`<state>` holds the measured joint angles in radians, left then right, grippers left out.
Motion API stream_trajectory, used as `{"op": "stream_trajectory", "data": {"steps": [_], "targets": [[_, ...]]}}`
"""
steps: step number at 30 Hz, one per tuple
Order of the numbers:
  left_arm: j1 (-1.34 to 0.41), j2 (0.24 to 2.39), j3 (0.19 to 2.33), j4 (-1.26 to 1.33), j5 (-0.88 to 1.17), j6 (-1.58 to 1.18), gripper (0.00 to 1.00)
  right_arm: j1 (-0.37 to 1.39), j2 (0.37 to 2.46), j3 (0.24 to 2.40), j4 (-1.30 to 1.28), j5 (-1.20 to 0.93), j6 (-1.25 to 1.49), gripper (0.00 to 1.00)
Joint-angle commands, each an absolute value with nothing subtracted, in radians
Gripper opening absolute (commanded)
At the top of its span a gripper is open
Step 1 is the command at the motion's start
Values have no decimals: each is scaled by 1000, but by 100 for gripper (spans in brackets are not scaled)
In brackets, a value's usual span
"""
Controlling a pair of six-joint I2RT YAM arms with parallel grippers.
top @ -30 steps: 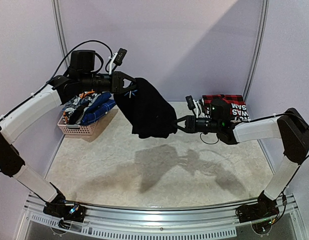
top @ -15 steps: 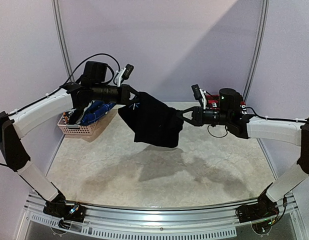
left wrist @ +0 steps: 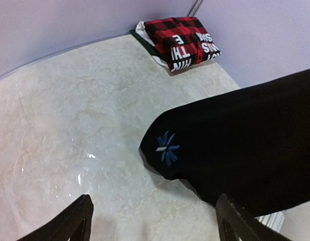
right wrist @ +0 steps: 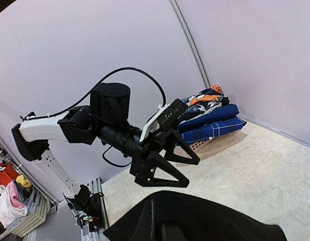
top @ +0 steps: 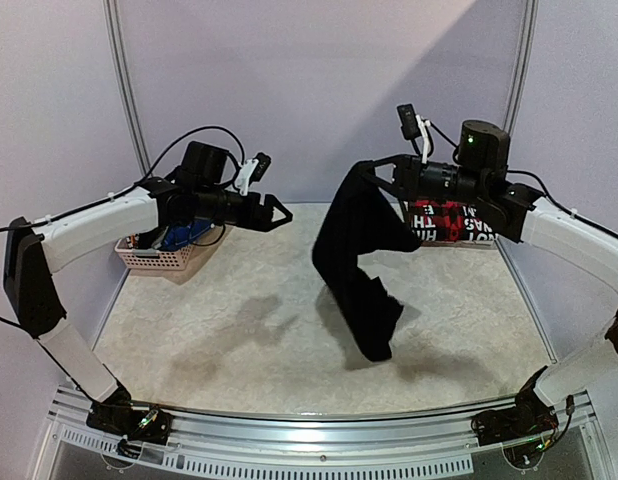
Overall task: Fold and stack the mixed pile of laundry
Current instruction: Pass from the left arm to the right, then pass from the right arm to the left
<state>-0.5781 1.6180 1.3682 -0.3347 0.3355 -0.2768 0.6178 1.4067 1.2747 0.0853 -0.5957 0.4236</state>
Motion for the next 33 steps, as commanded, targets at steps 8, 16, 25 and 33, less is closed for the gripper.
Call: {"op": "stream_trajectory", "data": {"steps": [8, 16, 25, 33], "targets": [[-688, 1463, 1219, -254, 230, -149, 94, 685, 1456, 1608, -121, -305, 345, 0], [-843, 1428, 1142, -177, 184, -56, 95, 718, 1541, 1852, -253, -130, 308, 0], [-952, 1301, 1102, -162, -48, -59, 82, 729, 1589, 1954, -310, -70, 298, 0], [-979, 1223, 1088, -107, 34, -73, 76, 732, 1618, 1980, -337, -50, 309, 0]]}}
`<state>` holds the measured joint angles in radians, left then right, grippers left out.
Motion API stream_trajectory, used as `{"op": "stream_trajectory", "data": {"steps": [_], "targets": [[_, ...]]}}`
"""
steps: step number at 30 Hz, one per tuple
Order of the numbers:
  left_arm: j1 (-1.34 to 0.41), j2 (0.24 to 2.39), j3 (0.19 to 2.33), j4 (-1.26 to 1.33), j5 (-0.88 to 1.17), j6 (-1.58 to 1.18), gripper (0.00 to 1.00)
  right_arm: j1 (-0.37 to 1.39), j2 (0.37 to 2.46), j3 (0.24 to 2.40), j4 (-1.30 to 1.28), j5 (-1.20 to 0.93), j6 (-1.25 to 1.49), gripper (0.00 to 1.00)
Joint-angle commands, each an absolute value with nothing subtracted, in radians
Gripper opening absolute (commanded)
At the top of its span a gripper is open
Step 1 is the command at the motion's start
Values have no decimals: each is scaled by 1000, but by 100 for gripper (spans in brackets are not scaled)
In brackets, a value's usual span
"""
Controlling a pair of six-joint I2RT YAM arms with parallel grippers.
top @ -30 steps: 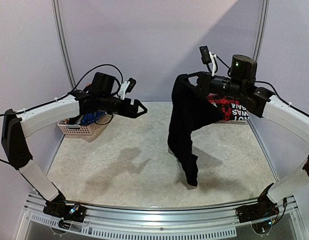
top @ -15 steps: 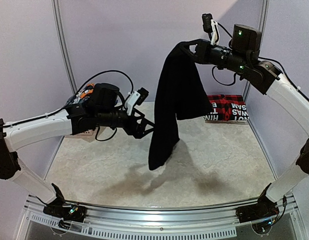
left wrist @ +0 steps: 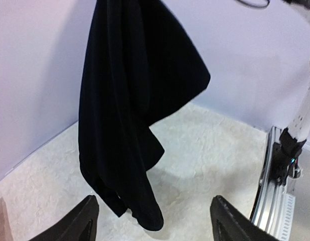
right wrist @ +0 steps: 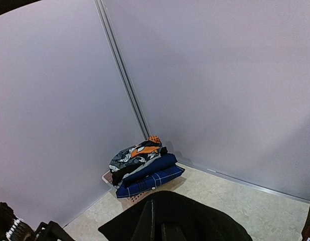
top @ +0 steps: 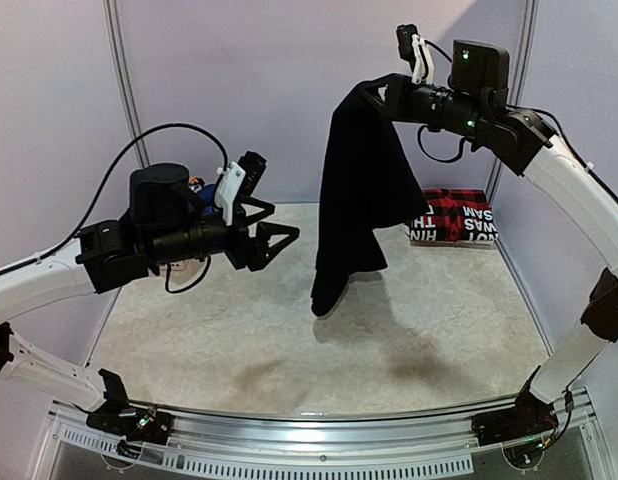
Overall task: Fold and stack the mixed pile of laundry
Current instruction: Pass from the right arm to the left
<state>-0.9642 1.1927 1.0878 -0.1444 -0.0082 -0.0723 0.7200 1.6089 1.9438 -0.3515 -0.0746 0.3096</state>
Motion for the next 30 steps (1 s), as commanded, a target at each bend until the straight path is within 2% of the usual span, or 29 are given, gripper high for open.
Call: {"op": "stream_trajectory", "data": {"steps": [1, 7, 13, 16, 30], "targets": [[-979, 1239, 1096, -94, 45, -77, 74, 735, 1618, 1980, -340, -51, 310, 0], [-981, 1364, 1163, 1, 182, -109, 67, 748, 1621, 1980, -348, -44, 305, 0], [-980, 1457, 1214, 82, 226, -130, 63, 752, 1615, 1976, -357, -49, 302, 0], [-979, 1488, 1231, 93, 152, -142, 58, 753, 1611, 1971, -360, -52, 302, 0], [-977, 1548, 1272, 90, -98, -138, 58, 755, 1573, 1921, -343, -64, 293, 0]]}}
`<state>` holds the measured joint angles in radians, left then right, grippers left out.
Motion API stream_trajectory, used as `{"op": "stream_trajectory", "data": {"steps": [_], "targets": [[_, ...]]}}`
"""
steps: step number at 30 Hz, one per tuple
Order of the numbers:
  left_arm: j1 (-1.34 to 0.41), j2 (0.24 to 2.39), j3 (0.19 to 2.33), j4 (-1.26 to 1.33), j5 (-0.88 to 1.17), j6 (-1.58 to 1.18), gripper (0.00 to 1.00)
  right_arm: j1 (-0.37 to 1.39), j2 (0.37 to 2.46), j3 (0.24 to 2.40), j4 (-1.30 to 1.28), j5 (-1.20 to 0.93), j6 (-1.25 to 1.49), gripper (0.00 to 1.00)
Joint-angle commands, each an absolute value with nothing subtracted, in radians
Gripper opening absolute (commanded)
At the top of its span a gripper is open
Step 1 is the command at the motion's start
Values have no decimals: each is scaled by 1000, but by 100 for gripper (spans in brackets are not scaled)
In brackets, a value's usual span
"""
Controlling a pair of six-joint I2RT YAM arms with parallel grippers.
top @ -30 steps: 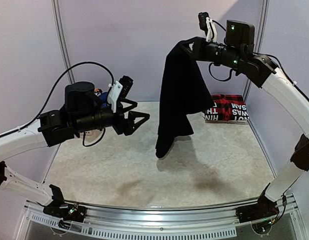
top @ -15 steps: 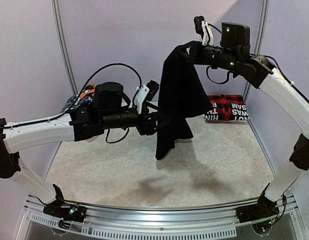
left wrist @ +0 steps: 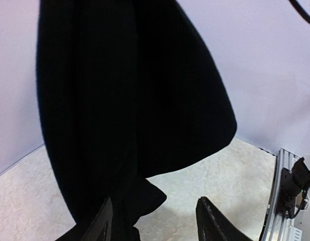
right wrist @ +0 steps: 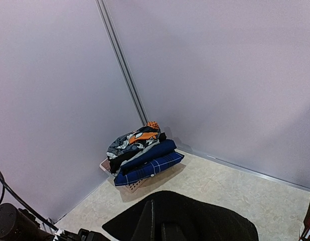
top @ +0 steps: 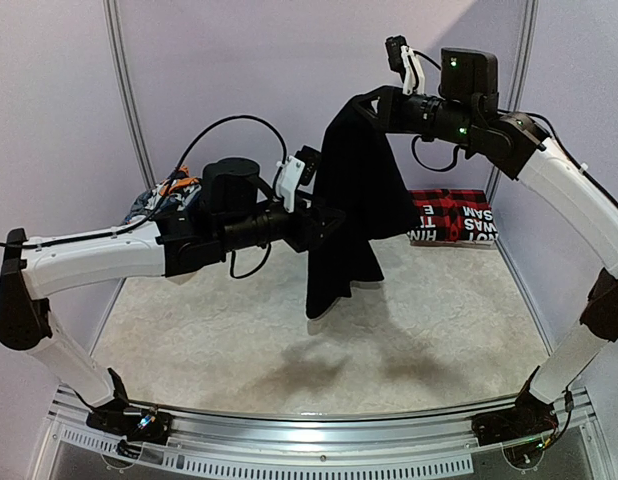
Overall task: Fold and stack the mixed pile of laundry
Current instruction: Pass from the right arm to the left
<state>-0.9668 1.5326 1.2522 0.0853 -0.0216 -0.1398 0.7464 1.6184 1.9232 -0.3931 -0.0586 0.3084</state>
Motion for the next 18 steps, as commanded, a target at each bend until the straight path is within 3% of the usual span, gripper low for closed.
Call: {"op": "stream_trajectory", "data": {"steps": [1, 18], "targets": [[-977, 1552, 1276, 86, -106, -137, 58, 755, 1573, 1921, -341, -64, 293, 0], [-977, 1583, 1294, 66, -141, -135, 60, 755, 1578, 1913, -333, -72, 288, 0]]}}
